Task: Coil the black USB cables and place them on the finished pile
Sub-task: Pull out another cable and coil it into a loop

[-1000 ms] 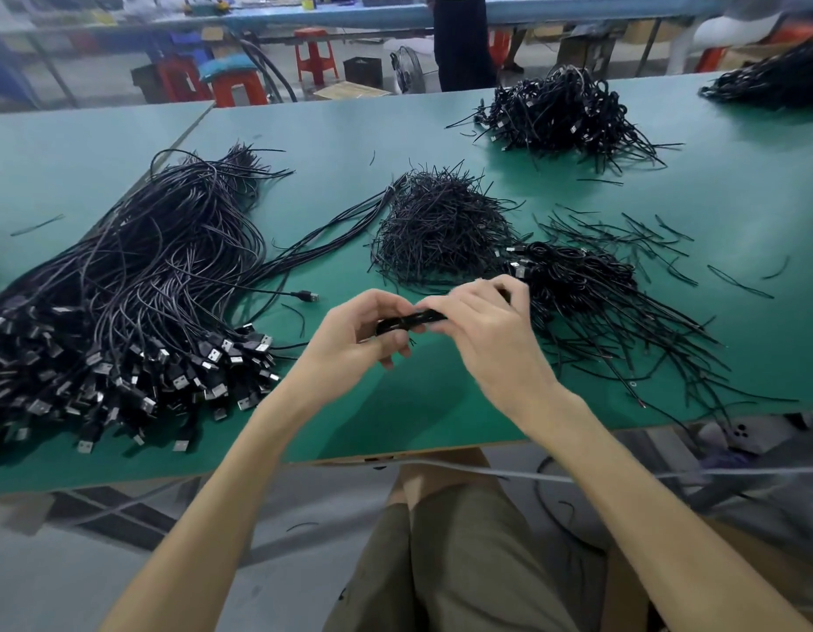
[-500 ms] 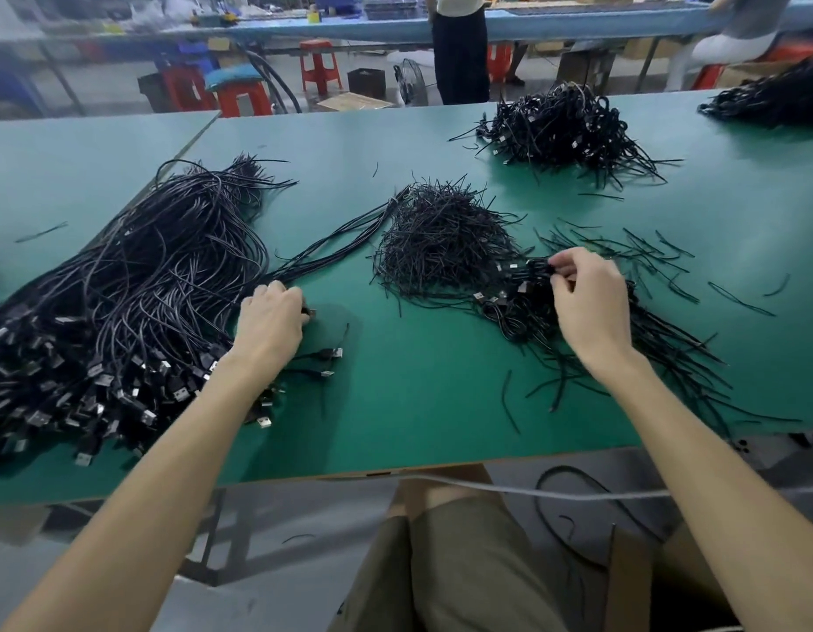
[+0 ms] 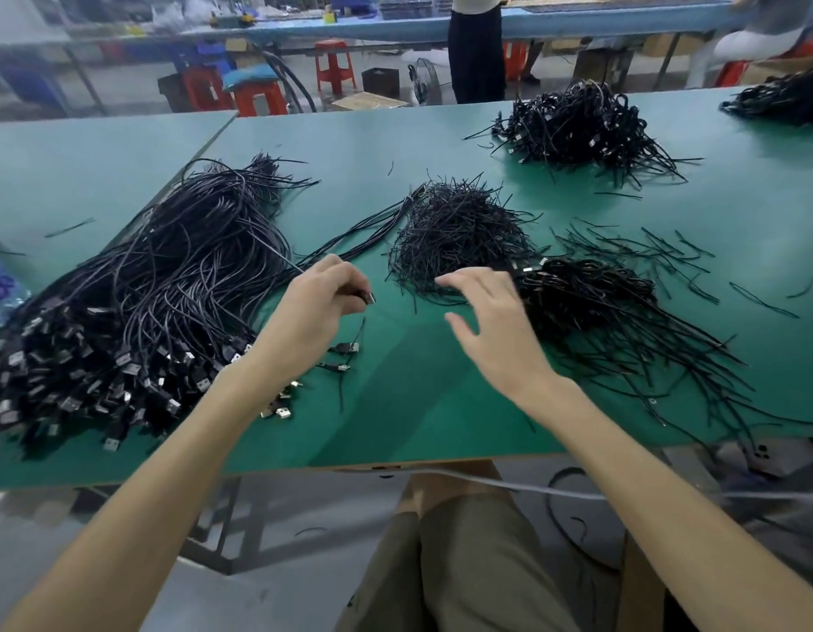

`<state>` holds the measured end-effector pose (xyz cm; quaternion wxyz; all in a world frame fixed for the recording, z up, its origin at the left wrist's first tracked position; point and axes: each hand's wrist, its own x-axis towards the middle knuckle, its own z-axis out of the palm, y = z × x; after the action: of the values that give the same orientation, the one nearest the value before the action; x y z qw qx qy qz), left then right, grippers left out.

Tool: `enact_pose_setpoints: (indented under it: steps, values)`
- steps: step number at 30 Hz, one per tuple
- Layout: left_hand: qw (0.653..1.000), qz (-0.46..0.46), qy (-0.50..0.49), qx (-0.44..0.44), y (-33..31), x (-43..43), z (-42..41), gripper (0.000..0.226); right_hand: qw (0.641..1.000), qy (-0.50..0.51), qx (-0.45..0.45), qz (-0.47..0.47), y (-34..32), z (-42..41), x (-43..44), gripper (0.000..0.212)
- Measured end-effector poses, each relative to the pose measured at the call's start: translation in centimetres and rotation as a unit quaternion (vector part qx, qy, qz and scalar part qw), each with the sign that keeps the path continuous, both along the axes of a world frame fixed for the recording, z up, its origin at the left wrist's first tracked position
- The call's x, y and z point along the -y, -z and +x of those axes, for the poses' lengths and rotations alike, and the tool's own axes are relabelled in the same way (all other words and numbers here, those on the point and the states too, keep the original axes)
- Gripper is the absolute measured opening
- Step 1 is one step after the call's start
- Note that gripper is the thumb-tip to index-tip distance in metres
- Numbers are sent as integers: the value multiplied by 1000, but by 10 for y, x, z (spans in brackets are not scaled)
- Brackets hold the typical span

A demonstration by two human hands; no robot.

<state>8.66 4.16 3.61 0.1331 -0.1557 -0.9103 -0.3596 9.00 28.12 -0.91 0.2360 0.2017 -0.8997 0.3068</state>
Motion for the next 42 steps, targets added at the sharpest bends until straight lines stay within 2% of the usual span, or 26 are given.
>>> enact_pose_setpoints:
  steps: [4, 7, 10, 12, 14, 19, 20, 22, 23, 25, 28, 32, 33, 34, 35, 36, 38, 39, 41, 42]
  values:
    - [993, 116, -24, 19, -2, 6, 16, 21, 983, -117, 112, -89, 5, 5, 47, 55]
    - [979, 197, -19, 46, -2, 7, 29, 13, 959, -166, 162, -164, 7, 7, 73, 61]
    - [946, 304, 79, 79, -7, -13, 53, 14, 931, -195, 202, -234, 5, 6, 92, 53]
    - [939, 297, 146, 92, -7, -39, 64, 12, 903, -252, 232, -261, 5, 9, 98, 50]
    - [934, 305, 160, 99, -8, -58, 67, 12, 890, -293, 221, -269, 9, 14, 98, 42]
    - [882, 420, 170, 131, -15, -51, 53, 21, 924, -178, 237, -243, -5, 26, 69, 19]
    - [861, 448, 192, 146, -18, -50, 52, 22, 932, -167, 233, -222, -7, 29, 59, 23]
    - [791, 528, 240, 197, -24, -49, 51, 25, 975, -139, 157, -79, -6, 38, 35, 33]
    - [758, 559, 255, 219, -27, -48, 50, 26, 983, -126, 131, -29, -6, 43, 23, 36]
    - [728, 585, 261, 246, -29, -49, 49, 27, 985, -111, 128, -17, -11, 50, 12, 33]
    - [710, 602, 252, 265, -27, -57, 52, 28, 984, -106, 145, -14, -16, 51, 7, 28]
    - [662, 644, 253, 289, -29, -58, 49, 41, 960, -144, 213, -113, -17, 52, -3, 38]
    - [668, 632, 262, 292, -29, -56, 49, 43, 956, -149, 222, -125, -15, 53, -5, 40]
    - [688, 605, 272, 293, -28, -54, 49, 45, 954, -150, 224, -129, -14, 53, -6, 41]
    - [725, 559, 280, 291, -26, -50, 49, 47, 956, -147, 221, -125, -13, 51, -8, 42]
    - [777, 486, 282, 283, -23, -47, 50, 49, 960, -142, 216, -113, -13, 47, -11, 44]
    - [892, 264, 274, 244, -16, -44, 52, 50, 973, -120, 193, -49, -14, 38, -19, 50]
    - [928, 132, 269, 222, -12, -45, 53, 47, 978, -103, 182, -6, -16, 34, -22, 49]
    - [954, -92, 224, 174, 1, -49, 52, 40, 983, -76, 164, 26, -18, 29, -28, 42]
    - [958, -156, 189, 147, 8, -50, 51, 36, 985, -72, 159, 2, -19, 28, -28, 43]
